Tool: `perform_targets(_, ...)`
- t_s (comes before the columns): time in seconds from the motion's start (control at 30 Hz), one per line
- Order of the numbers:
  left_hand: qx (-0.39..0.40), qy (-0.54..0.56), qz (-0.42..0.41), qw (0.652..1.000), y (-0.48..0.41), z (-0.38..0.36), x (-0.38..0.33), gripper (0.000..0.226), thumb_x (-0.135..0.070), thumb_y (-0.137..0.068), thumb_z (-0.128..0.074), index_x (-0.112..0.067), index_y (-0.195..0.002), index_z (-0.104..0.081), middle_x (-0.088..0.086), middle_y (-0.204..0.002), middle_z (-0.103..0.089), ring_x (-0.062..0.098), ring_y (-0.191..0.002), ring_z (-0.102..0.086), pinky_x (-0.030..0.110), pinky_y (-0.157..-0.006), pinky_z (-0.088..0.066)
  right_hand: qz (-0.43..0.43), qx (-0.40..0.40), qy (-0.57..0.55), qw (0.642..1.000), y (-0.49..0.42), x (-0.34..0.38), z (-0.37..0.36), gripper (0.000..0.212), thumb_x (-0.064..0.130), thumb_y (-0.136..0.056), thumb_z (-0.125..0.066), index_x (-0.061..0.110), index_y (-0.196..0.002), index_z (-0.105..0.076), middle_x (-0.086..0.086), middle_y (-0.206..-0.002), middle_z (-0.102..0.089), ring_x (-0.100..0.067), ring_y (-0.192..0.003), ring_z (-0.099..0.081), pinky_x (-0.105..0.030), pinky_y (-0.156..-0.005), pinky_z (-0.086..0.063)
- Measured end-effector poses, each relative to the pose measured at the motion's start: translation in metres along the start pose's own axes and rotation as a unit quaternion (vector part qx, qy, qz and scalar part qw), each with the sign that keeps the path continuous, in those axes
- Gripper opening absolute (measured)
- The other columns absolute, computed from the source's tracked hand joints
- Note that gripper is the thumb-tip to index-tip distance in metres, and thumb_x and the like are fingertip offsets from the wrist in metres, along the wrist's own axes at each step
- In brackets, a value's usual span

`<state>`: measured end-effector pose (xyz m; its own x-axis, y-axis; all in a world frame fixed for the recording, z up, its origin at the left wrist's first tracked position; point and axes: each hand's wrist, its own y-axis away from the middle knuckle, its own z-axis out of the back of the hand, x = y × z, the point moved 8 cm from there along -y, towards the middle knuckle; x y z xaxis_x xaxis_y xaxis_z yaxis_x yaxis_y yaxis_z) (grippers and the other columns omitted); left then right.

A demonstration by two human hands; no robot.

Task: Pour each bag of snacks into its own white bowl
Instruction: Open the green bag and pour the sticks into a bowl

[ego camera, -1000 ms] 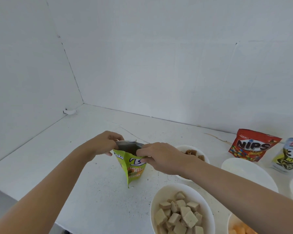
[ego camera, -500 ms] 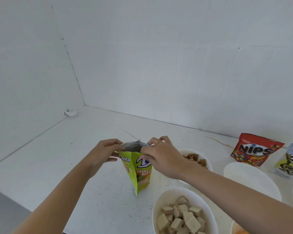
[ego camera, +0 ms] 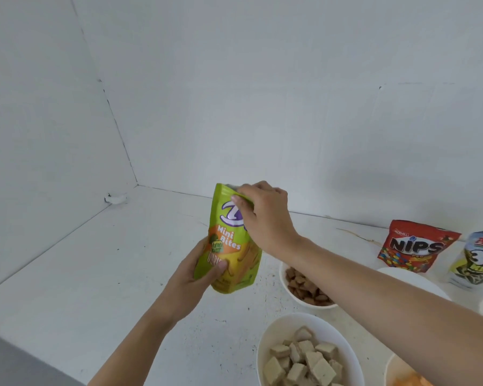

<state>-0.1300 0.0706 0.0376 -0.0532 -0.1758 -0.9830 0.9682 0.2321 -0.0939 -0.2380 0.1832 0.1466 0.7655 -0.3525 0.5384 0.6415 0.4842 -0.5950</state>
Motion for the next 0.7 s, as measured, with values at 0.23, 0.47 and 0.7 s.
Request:
perform_targets(0.23, -0.095, 0.102, -0.050, 0.989, -0.015, 0.000, -0.014, 0.042, -0.030, -0.094, -0.062, -0.026, -0.135, -0.058, 0.002, -0.127, -0.070, 0.026, -0.119, -0.067, 0.043, -0.098, -0.056, -0.053, -0.057, -0.065, 0.995, -0.028, -0.003, 0.036, 0.019, 0.033, -0.097, -0.051, 0.024, -0.091, -0.066, 0.002, -0.084, -0.071, -0.024, -0.088, -0.064, -0.053, -0.087, -0.049)
perform_targets(0.47, -0.128, 0.224, -0.093, 0.962, -0.022, -0.037, -0.019, 0.052, -0.039, -0.100, -0.050, -0.064, -0.140, -0.030, 0.007, -0.144, -0.055, 0.032, -0.127, -0.061, 0.058, -0.097, -0.053, -0.127, -0.107, -0.085, 0.982, -0.032, -0.027, 0.077, 0.012, 0.025, -0.099, -0.055, 0.024, -0.090, -0.062, 0.009, -0.080, -0.067, -0.022, -0.088, -0.066, -0.045, -0.083, -0.052)
perform_targets(0.7, -0.124, 0.263, -0.073, 0.954, -0.033, -0.071, -0.009, 0.024, -0.026, -0.109, -0.040, -0.034, -0.129, -0.050, 0.010, -0.147, -0.051, 0.037, -0.131, -0.056, 0.058, -0.098, -0.052, -0.102, -0.031, -0.054, 0.993, -0.015, -0.048, 0.104, 0.023, 0.014, -0.090, -0.068, 0.023, -0.110, -0.063, 0.001, -0.092, -0.051, -0.018, -0.092, -0.050, -0.022, -0.078, -0.037)
